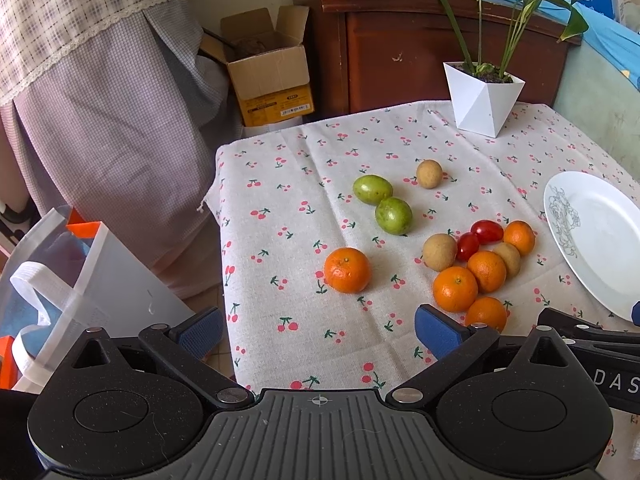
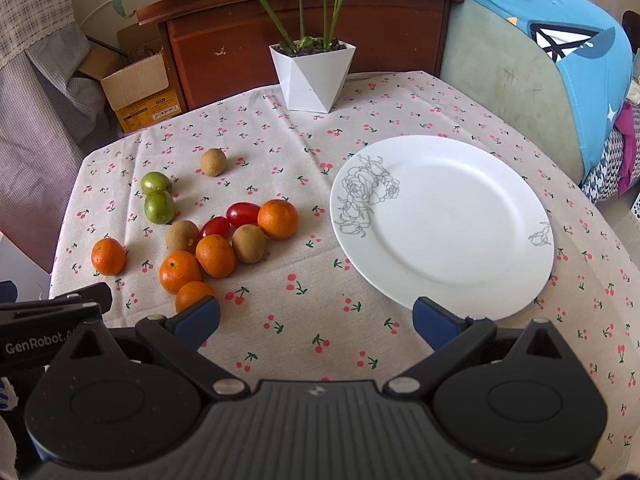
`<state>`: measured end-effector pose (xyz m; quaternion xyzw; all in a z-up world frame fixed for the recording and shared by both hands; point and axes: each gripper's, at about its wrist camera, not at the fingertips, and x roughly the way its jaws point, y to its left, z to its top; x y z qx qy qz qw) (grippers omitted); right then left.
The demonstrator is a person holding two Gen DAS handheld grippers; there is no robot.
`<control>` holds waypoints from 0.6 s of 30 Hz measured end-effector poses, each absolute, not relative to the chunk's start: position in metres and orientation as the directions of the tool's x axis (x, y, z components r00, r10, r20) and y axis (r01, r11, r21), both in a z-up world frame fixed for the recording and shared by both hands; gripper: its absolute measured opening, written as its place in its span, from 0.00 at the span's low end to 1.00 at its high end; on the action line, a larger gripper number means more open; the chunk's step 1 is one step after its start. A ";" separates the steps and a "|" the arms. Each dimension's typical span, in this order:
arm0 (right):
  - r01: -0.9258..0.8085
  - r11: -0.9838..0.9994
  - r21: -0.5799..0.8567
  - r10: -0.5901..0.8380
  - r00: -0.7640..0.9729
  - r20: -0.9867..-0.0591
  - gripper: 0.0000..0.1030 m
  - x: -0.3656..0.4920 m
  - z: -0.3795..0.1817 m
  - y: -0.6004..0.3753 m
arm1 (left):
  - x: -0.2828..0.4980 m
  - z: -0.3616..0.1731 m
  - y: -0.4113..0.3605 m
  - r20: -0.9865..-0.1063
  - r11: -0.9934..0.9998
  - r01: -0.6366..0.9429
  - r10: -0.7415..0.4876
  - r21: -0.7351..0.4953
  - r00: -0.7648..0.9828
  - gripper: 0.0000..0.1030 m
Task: Organize fruits
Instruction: 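Move both tools toward the fruit pile beside the white plate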
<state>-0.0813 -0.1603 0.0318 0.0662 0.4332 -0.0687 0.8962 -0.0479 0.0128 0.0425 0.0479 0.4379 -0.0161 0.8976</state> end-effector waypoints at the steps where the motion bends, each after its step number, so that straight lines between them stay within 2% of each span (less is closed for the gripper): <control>1: 0.176 0.982 0.070 -0.055 0.622 -0.781 0.99 -0.082 0.033 -0.162 | -0.047 0.043 0.015 -0.790 0.996 0.072 0.000 0.056 0.613 0.99; 8: 0.146 0.969 0.197 0.049 0.669 -0.742 0.97 -0.093 0.035 -0.184 | -0.041 0.046 0.041 -0.789 1.000 0.009 -0.016 -0.013 0.615 0.99; 18: 0.049 0.938 0.343 0.216 0.691 -0.690 0.76 -0.102 0.025 -0.182 | -0.037 0.038 0.054 -0.774 0.999 -0.036 0.015 -0.010 0.633 0.98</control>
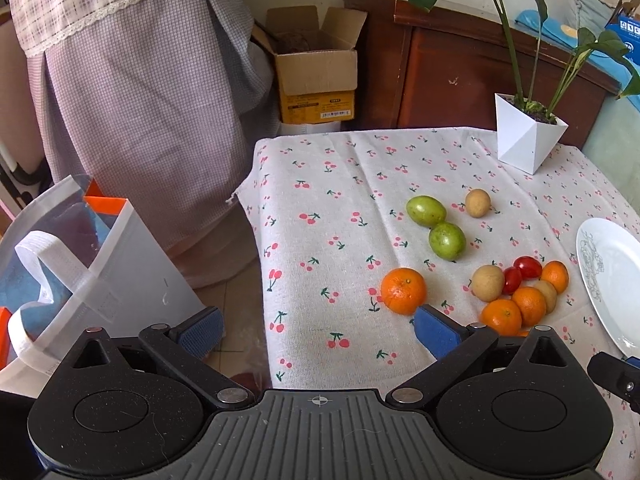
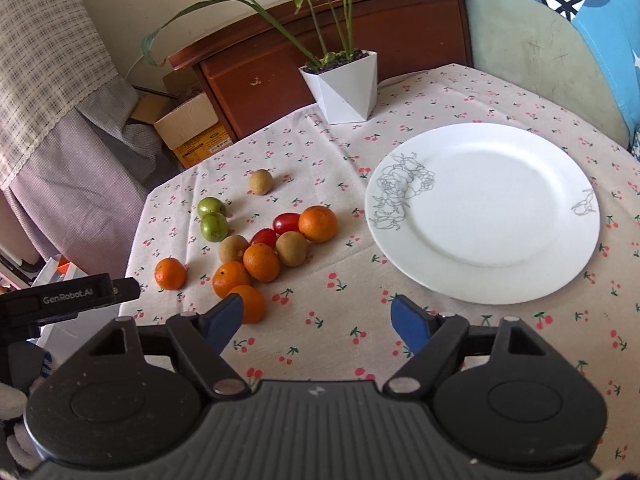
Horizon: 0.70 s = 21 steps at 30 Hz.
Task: Organize fruits
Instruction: 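Move both tools toward the fruit pile beside the white plate, then grasp a mandarin orange with the left tool while the right tool grasps another orange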
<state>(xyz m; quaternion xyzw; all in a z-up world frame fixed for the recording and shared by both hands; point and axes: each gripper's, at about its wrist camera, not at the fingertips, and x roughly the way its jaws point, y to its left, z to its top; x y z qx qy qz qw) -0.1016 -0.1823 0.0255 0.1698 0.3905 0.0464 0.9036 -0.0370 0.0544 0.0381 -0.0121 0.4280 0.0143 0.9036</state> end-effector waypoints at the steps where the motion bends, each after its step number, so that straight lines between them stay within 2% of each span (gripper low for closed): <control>1: 0.025 0.938 0.345 0.233 0.691 -0.684 0.76 -0.101 0.025 -0.178 | -0.037 0.038 0.053 -0.771 0.999 -0.031 0.011 -0.011 0.637 0.98; 6: -0.040 0.936 0.349 0.282 0.679 -0.678 0.59 -0.099 0.016 -0.162 | -0.036 0.034 0.044 -0.755 1.000 0.016 -0.024 -0.017 0.656 0.93; 9: -0.050 0.935 0.350 0.289 0.680 -0.674 0.53 -0.096 0.011 -0.157 | -0.034 0.032 0.041 -0.746 0.999 0.034 -0.045 -0.029 0.664 0.90; 12: -0.062 0.936 0.347 0.293 0.684 -0.668 0.51 -0.093 0.010 -0.153 | -0.031 0.031 0.038 -0.732 0.998 0.053 -0.068 -0.044 0.678 0.89; 18: -0.083 0.943 0.323 0.291 0.681 -0.673 0.49 -0.088 0.002 -0.144 | -0.023 0.020 0.032 -0.730 0.997 0.068 -0.081 -0.047 0.679 0.71; 21: -0.081 0.942 0.326 0.292 0.678 -0.675 0.46 -0.086 -0.001 -0.143 | -0.022 0.017 0.029 -0.726 0.996 0.079 -0.083 -0.040 0.683 0.68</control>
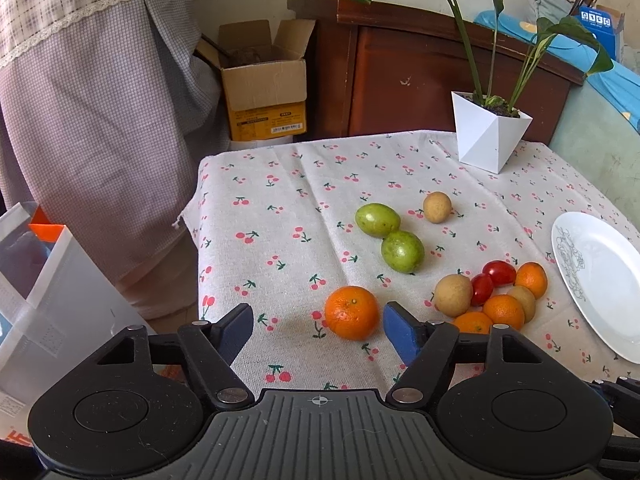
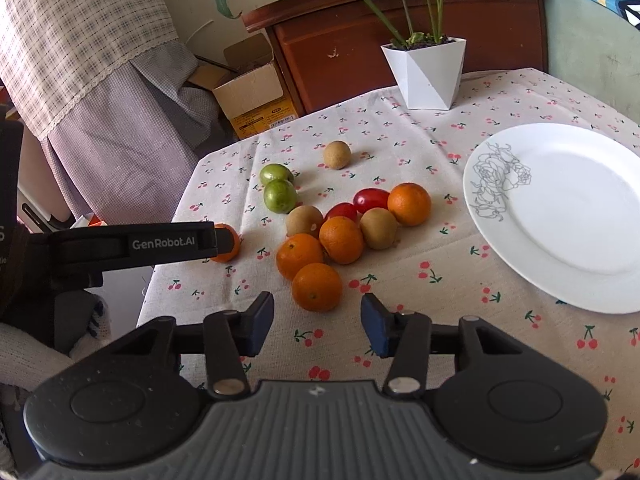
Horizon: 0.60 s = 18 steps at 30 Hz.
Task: Organize fruits
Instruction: 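Grasp a mandarin orange with the left tool while the right tool grasps another orange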
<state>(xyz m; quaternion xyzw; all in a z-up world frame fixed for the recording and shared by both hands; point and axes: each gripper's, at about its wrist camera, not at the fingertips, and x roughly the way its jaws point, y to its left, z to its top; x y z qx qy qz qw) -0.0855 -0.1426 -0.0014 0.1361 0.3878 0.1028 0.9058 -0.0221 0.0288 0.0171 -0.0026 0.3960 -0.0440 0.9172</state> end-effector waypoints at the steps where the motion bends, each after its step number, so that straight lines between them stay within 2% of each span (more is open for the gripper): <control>1: -0.081 0.942 0.325 0.291 0.680 -0.673 0.45 -0.085 -0.002 -0.142 | -0.022 0.016 0.028 -0.724 0.995 0.086 -0.090 -0.042 0.684 0.65; 4: -0.080 0.945 0.319 0.284 0.687 -0.669 0.42 -0.083 -0.003 -0.140 | -0.022 0.014 0.026 -0.725 0.994 0.103 -0.103 -0.045 0.681 0.58; 12: -0.081 0.945 0.316 0.281 0.693 -0.664 0.28 -0.082 -0.004 -0.141 | -0.019 0.006 0.021 -0.722 0.991 0.125 -0.121 -0.048 0.681 0.38; 15: -0.078 0.945 0.319 0.281 0.695 -0.662 0.28 -0.083 -0.004 -0.142 | -0.021 0.006 0.019 -0.719 0.987 0.146 -0.146 -0.062 0.680 0.29; 18: -0.067 0.946 0.318 0.272 0.699 -0.662 0.28 -0.083 -0.004 -0.145 | -0.023 0.006 0.017 -0.715 0.985 0.159 -0.155 -0.062 0.681 0.28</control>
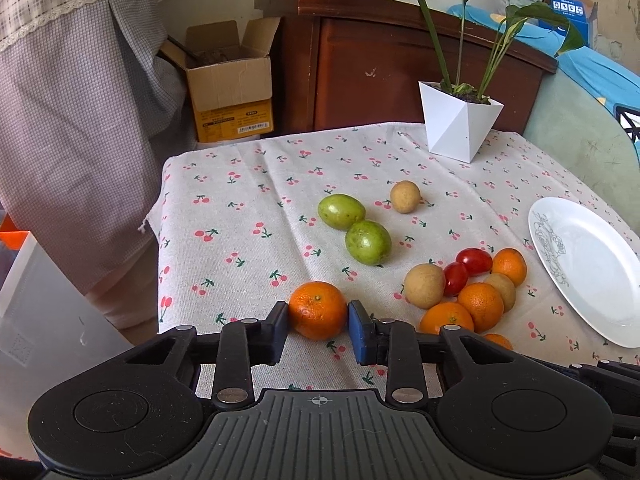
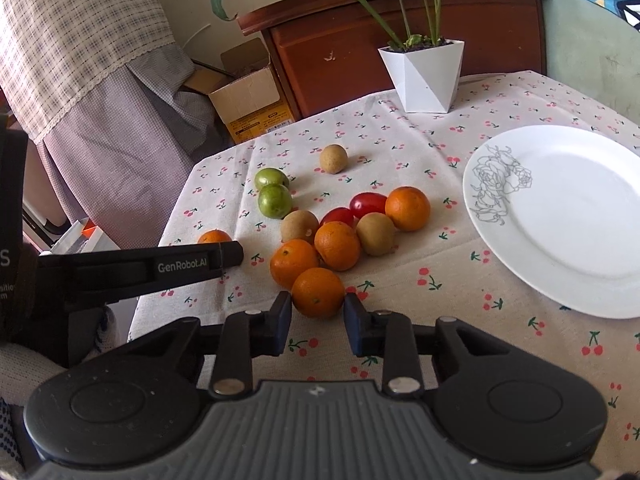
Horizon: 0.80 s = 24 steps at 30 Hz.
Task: Organize fruits
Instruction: 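Grasp a mandarin orange with the left tool while the right tool grasps another orange, then carry both oranges onto the white plate and open both tools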
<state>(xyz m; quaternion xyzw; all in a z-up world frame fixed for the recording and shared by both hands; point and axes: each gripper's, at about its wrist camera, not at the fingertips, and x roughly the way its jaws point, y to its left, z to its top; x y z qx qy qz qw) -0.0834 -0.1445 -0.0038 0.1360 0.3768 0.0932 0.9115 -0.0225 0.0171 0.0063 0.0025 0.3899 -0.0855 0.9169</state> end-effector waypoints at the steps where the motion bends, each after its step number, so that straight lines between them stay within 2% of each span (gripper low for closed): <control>1: -0.062 0.946 0.319 0.269 0.701 -0.661 0.28 -0.084 -0.003 -0.146 | -0.023 0.007 0.017 -0.715 0.984 0.162 -0.162 -0.069 0.680 0.28; 24: 0.004 0.943 0.332 0.225 0.725 -0.651 0.26 -0.095 0.002 -0.175 | -0.052 0.025 -0.015 -0.681 0.952 0.286 -0.280 -0.108 0.677 0.28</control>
